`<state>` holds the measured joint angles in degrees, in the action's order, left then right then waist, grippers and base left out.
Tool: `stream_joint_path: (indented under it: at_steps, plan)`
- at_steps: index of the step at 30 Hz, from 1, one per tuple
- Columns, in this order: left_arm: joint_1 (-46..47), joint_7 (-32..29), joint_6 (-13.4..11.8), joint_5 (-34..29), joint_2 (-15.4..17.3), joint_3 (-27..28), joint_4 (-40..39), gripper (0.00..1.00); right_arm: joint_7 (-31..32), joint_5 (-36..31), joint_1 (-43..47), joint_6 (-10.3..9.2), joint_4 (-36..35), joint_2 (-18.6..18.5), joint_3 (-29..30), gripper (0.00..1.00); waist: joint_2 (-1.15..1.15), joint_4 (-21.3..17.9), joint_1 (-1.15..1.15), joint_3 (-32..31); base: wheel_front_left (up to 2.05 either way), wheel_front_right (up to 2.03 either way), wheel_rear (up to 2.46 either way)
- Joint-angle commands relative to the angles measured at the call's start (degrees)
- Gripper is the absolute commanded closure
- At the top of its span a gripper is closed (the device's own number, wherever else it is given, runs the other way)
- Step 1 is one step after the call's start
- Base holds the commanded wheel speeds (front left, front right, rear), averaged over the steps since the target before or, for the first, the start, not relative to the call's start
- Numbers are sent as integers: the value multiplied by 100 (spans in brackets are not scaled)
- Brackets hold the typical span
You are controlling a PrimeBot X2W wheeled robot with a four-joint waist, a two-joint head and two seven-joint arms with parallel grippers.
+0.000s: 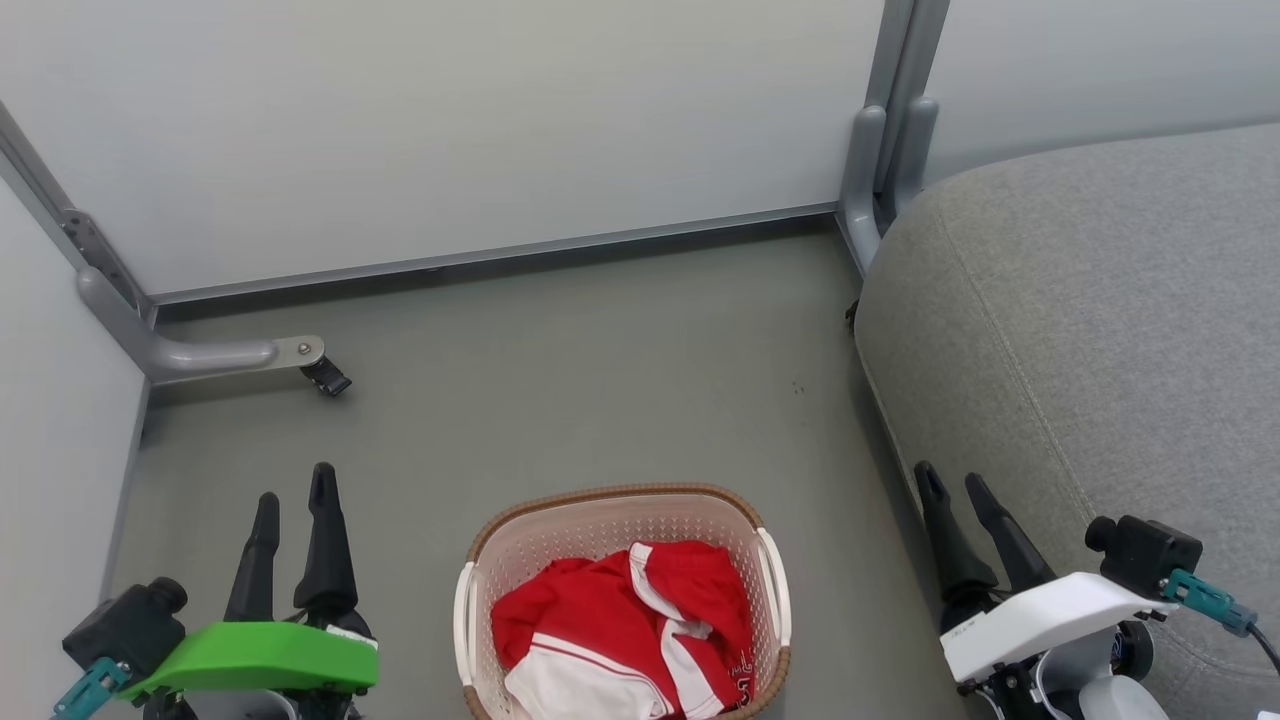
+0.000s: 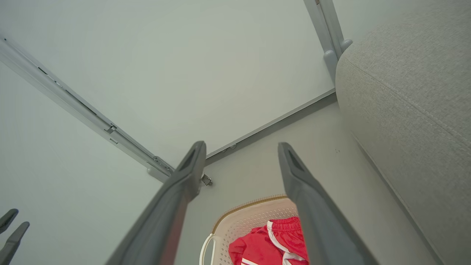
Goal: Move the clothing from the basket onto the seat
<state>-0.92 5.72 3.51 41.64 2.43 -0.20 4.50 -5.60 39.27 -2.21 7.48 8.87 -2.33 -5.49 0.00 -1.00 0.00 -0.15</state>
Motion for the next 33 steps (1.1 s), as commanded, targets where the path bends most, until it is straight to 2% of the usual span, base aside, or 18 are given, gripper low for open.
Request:
stream_joint_path:
  at_steps: [1, 33]
  plan:
    - [-30, 57, -42, -213, 42, -20, -104, 0, -69, -212, -6, 2, -97, -38, -43, 0, 0, -2, 0, -6, 0, 0, 0]
    - [-306, 546, -36, -1984, 55, -153, -263, 0, -555, -2168, 152, 2, -198, -54, -441, 0, 0, -31, 0, -57, 0, 0, 0]
